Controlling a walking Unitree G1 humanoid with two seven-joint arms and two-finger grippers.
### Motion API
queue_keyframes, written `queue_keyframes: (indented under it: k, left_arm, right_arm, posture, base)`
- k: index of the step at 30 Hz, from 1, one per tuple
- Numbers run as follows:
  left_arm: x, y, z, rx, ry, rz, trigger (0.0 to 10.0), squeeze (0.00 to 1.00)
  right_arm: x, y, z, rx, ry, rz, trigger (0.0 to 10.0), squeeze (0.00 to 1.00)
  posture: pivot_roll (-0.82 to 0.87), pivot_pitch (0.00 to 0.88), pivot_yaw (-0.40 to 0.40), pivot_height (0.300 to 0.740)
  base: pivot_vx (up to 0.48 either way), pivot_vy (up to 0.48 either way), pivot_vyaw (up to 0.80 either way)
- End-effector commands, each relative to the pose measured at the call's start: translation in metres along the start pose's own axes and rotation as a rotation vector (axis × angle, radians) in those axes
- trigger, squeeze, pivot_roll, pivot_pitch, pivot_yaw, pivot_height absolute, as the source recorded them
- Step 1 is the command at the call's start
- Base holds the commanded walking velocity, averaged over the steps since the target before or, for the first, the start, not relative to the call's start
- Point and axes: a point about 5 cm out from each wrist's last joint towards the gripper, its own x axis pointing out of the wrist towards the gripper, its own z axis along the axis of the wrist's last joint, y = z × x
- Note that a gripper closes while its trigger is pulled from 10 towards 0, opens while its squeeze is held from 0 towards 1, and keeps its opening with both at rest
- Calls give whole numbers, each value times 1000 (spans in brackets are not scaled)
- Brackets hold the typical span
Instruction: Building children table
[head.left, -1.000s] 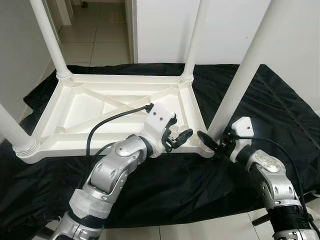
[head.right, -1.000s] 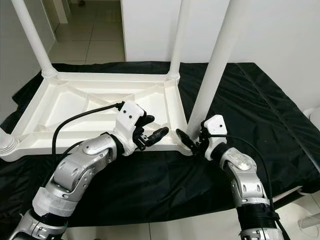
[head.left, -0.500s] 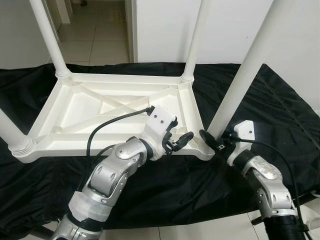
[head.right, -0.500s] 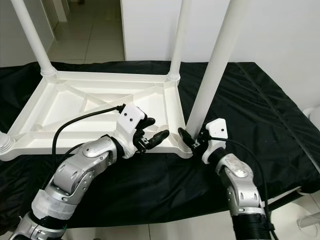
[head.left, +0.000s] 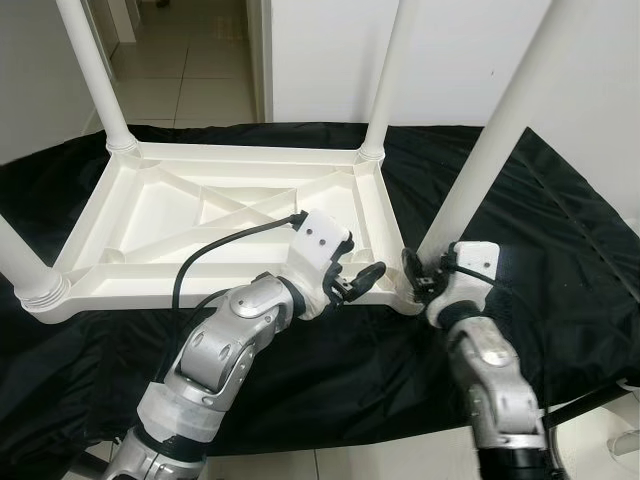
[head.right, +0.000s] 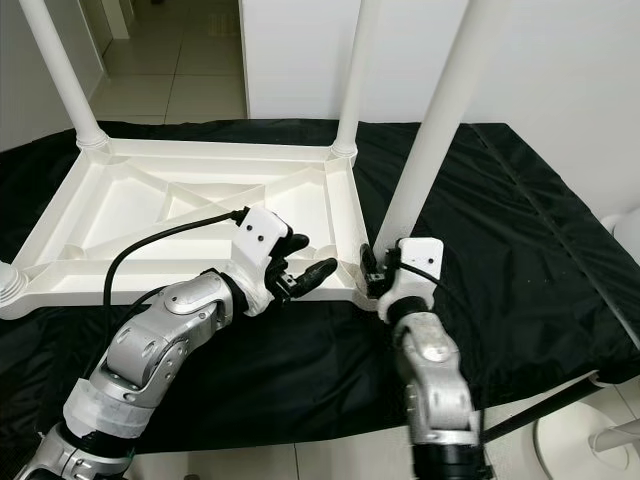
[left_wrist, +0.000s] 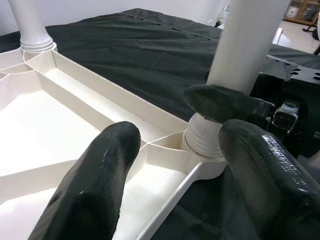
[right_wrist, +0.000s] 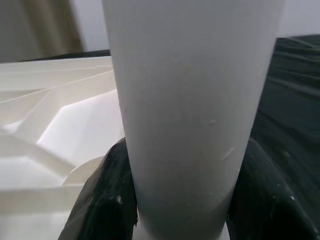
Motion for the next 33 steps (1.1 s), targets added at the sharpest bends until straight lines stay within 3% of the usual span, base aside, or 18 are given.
queue_keyframes:
  k: [1, 6, 7, 9, 15, 21, 22, 24, 25, 26, 33]
  left_arm:
    - [0, 2, 0, 5, 2, -6, 10000, 0]
    - [-2, 3, -1, 13, 4, 4, 10000, 0]
    - [-2, 3, -1, 20, 4, 4, 10000, 0]
    - [-4, 2, 1, 27, -7, -3, 10000, 0]
    - [-4, 3, 2, 34, -13, -6, 10000, 0]
    - [-8, 5, 0, 47, -11, -12, 10000, 0]
    - [-8, 5, 0, 48, -10, -12, 10000, 0]
    - [-9, 6, 0, 49, -10, -11, 10000, 0]
    - [-9, 7, 0, 47, -6, -9, 10000, 0]
    - [-9, 7, 0, 45, -3, -8, 10000, 0]
    - [-7, 4, 1, 45, 3, -13, 10000, 0]
  right_arm:
    - [-6, -7, -15, 47, 79, -139, 10000, 0]
    - [-9, 7, -11, 76, 55, -113, 10000, 0]
    - [-9, 8, -9, 82, 43, -78, 10000, 961]
    - [-9, 0, -2, 65, 26, -19, 10000, 1000]
    - [-6, -15, 6, 23, 4, 24, 10000, 1000]
    - [2, -34, 16, -66, -2, 185, 10000, 1000]
    - [4, -35, 16, -74, 8, 233, 10000, 0]
    - [4, -35, 15, -76, 17, 267, 10000, 0]
    - [4, -34, 13, -139, 27, 388, 10000, 0]
    - [4, -33, 12, -162, 34, 435, 10000, 0]
    - [10, -33, 12, -256, 77, 651, 10000, 0]
  posture:
    - [-84, 65, -1, 740]
    - [-85, 77, -4, 740]
    - [-76, 75, -12, 740]
    - [-77, 76, -7, 740]
    - [-74, 74, -9, 740]
    - [-70, 69, -16, 740]
    - [-66, 68, -21, 740]
    - [-66, 68, -21, 740]
    - [-62, 63, -23, 740]
    - [-62, 63, -23, 740]
    - [-52, 53, -26, 740]
  base:
    - [0, 0, 0]
    - [0, 0, 0]
    - [0, 0, 0]
    - [0, 0, 0]
    - [0, 0, 0]
    - [0, 0, 0]
    - [0, 0, 0]
    - [0, 0, 0]
    - [0, 0, 0]
    - [0, 0, 0]
    - [0, 0, 0]
